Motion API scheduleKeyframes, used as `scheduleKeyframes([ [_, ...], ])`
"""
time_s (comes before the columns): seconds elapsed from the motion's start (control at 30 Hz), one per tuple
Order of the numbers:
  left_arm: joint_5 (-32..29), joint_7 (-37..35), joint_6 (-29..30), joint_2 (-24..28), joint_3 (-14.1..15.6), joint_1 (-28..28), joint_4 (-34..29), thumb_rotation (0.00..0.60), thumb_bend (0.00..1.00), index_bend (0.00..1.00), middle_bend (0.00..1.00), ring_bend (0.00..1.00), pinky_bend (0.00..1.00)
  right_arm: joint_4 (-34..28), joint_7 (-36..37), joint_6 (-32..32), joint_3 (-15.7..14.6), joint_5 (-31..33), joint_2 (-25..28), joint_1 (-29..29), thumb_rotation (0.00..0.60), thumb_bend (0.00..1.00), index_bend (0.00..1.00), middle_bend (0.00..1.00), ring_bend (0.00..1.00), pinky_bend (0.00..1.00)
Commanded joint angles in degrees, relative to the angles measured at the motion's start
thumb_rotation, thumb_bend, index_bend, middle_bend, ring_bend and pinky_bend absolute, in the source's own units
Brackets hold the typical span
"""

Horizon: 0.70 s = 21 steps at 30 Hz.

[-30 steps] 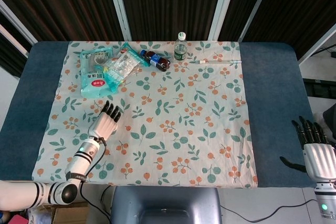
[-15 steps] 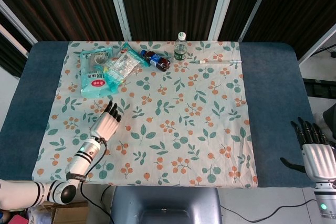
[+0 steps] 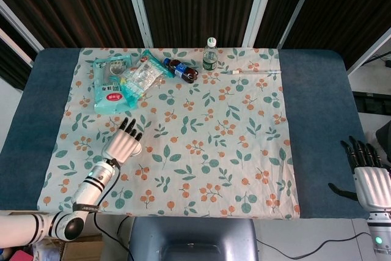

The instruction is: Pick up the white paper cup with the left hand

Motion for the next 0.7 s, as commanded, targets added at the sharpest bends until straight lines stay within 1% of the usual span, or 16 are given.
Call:
scheduleKeyframes([
  [0.03,4.17,-19.63,-3.02,3.95,-4.19,3.7,-3.74,0.6,0.46,0.24,0.3,0.05,0.13,-0.08,-0.04,-0.12,0.0,0.03,0.01,0.06,0.559,0.01,0.0,0.0,0.0,0.0],
  [0.1,4.34,-21.04,-3.28,4.07,-4.45,3.93,-3.8,0.6,0.46,0.24,0.3,0.05,0.13,-0.1,-0.05,-0.14,0.0,0.02,0.01,0.07,0.558,0.01,0.0,0.0,0.0,0.0],
  [0.17,4.38,-24.48,-3.9,4.22,-5.15,4.52,-4.0,0.6,0.46,0.24,0.3,0.05,0.14,-0.17,-0.07,-0.2,-0.02,-0.01,0.01,0.11,0.558,0.01,0.0,0.0,0.0,0.0],
  [0.23,3.47,-33.49,-6.33,4.38,-6.87,6.04,-3.95,0.6,0.46,0.24,0.3,0.05,0.14,-0.42,-0.19,-0.35,-0.06,-0.2,-0.01,0.27,0.559,0.01,0.0,0.0,0.0,0.0],
  [0.27,2.91,-42.77,-9.3,3.84,-8.09,7.72,-1.89,0.6,0.45,0.24,0.3,0.05,0.14,-0.74,-0.48,-0.55,-0.13,-0.44,0.01,0.45,0.56,0.01,0.0,0.0,0.0,0.0],
  [0.3,3.65,-48.09,-11.05,2.88,-8.74,8.6,0.42,0.6,0.45,0.24,0.3,0.05,0.14,-0.96,-0.69,-0.69,-0.13,-0.46,0.08,0.55,0.56,0.01,0.0,0.0,0.0,0.0],
  [0.33,5.75,-53.13,-12.66,1.9,-9.07,9.38,3.11,0.6,0.45,0.24,0.3,0.04,0.14,-1.14,-0.89,-0.78,-0.12,-0.37,0.16,0.59,0.559,0.01,0.0,0.0,0.0,0.0],
  [0.4,8.79,-59.13,-14.23,0.48,-9.15,10.37,6.69,0.6,0.45,0.23,0.29,0.03,0.13,-1.25,-1.31,-0.64,0.06,-0.21,0.18,0.62,0.56,0.01,0.0,0.0,0.0,0.0],
  [0.57,15.67,-69.92,-16.02,-2.72,-8.67,11.84,14.79,0.6,0.45,0.2,0.23,0.0,0.11,-1.33,-1.65,-0.53,0.19,-0.1,0.19,0.67,0.559,0.01,0.0,0.0,0.0,0.0],
  [0.63,17.52,-72.35,-16.06,-3.28,-8.54,12.07,16.45,0.6,0.45,0.16,0.21,0.0,0.1,-1.33,-1.7,-0.61,0.21,-0.01,0.2,0.72,0.56,0.01,0.0,0.0,0.0,0.0],
  [0.7,19.23,-74.2,-16.57,-3.37,-8.22,12.03,17.72,0.6,0.44,0.09,0.16,0.0,0.1,-1.32,-1.62,-0.82,0.23,0.17,0.19,0.78,0.56,0.01,0.0,0.0,0.0,0.0],
])
